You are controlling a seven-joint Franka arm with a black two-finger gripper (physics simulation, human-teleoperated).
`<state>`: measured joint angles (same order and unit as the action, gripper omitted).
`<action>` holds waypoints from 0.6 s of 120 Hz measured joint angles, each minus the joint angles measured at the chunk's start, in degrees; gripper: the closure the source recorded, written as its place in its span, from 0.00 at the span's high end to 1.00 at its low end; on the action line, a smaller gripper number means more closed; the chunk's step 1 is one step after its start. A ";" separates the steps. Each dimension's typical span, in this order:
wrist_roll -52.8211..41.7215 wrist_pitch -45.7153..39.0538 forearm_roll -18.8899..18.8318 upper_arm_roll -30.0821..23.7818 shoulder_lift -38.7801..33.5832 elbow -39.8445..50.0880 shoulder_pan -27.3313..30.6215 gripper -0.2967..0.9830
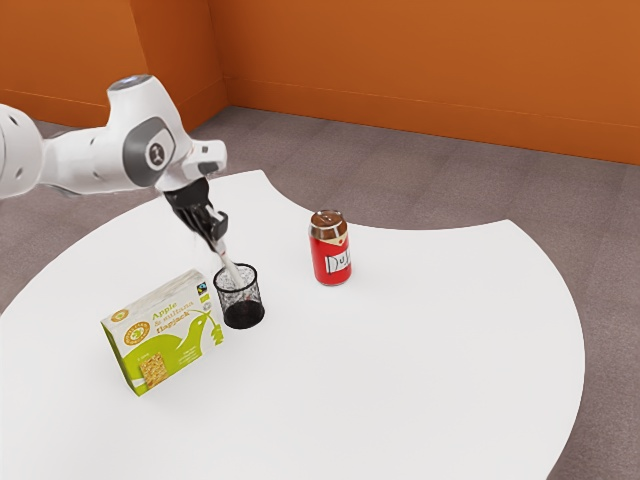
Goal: Take the marker out of the pen holder and place it to the left of the pen holder.
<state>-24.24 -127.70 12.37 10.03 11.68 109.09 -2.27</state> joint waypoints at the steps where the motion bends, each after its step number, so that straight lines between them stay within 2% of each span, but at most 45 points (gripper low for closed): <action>1: 0.02 0.31 -0.04 0.01 -0.05 -0.18 -0.01 0.16; 36: 0.51 9.95 -2.99 0.43 -7.58 -1.82 -0.02 0.15; 48: 0.55 12.93 -4.08 0.46 -9.19 -6.04 0.10 0.15; 72: 0.46 19.68 -8.11 5.52 -8.47 -11.91 -1.76 0.15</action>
<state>-23.78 -108.02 4.26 15.55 3.21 97.18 -4.02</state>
